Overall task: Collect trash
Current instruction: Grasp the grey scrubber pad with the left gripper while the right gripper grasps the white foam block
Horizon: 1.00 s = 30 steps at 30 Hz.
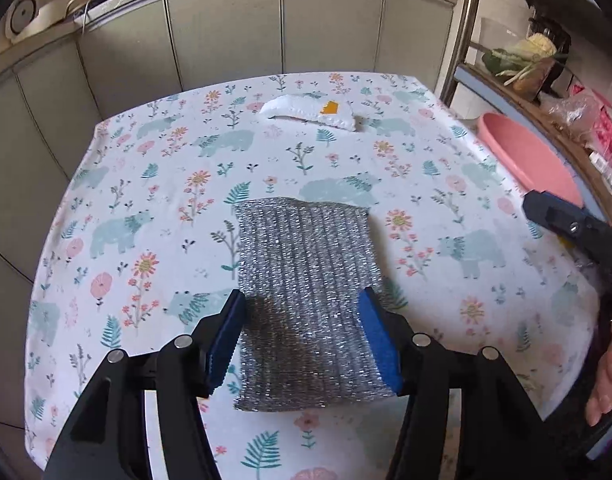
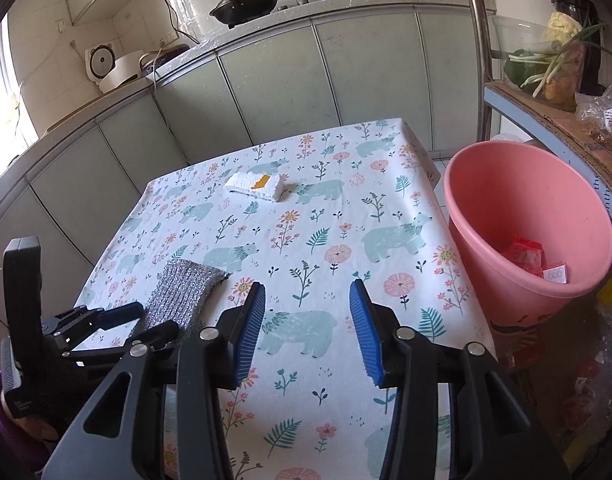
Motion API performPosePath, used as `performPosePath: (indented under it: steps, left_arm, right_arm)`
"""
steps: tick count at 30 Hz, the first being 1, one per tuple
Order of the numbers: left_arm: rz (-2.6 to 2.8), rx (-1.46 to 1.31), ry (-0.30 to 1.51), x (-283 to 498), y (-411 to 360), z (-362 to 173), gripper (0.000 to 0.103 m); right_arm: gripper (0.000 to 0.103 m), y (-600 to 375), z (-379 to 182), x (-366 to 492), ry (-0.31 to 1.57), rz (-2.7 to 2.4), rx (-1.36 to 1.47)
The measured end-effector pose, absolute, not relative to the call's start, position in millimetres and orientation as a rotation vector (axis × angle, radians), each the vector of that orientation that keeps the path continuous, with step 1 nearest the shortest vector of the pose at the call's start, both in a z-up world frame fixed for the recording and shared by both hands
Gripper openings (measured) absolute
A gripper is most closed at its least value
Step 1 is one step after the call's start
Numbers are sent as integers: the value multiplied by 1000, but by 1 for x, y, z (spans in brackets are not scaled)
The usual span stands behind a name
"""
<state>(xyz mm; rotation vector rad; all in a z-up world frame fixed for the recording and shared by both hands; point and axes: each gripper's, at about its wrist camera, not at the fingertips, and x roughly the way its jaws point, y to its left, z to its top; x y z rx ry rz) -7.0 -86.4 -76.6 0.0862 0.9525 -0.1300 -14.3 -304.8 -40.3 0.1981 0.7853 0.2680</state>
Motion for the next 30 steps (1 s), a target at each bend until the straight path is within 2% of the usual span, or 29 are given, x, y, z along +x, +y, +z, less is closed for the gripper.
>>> performPosePath:
  steps: [3,5,7,8,9,10,11,12,23,30]
  left_arm:
    - [-128,53,952,-6,-74,-79,75]
    - [-139,34,960,-4,-69,-79,75]
    - [-176,36,955,-7,-73,-77,58]
    - [-186,46,951,-9,-76,-75,47]
    - [-205,48,946,-10,-77,-74,32]
    - [-225,40,945,-12,-78,-74,27]
    - [-238,29,940,-12,-78,-73,16]
    - [-250,23,937,-13,-79,-72,13]
    - [-185,-75,786,16,-41,-33,11]
    - [-169,-122,793,35,-22,-38,11]
  right_arm:
    - [45,-300,-43,-10,793,281,191]
    - [45,-295,-43,-6,796,297,177]
    - [45,-288,-42,-1,798,322,159]
    - [45,-284,-41,1,796,330,150]
    - [45,-280,-39,4,792,341,138]
    - [45,-278,-38,6,790,350,131]
    - [45,-275,-36,9,787,359,124]
    - [45,-272,-35,11,784,366,118]
    - [45,-251,-30,62,784,412,70]
    - [45,-222,-40,117,835,495,12]
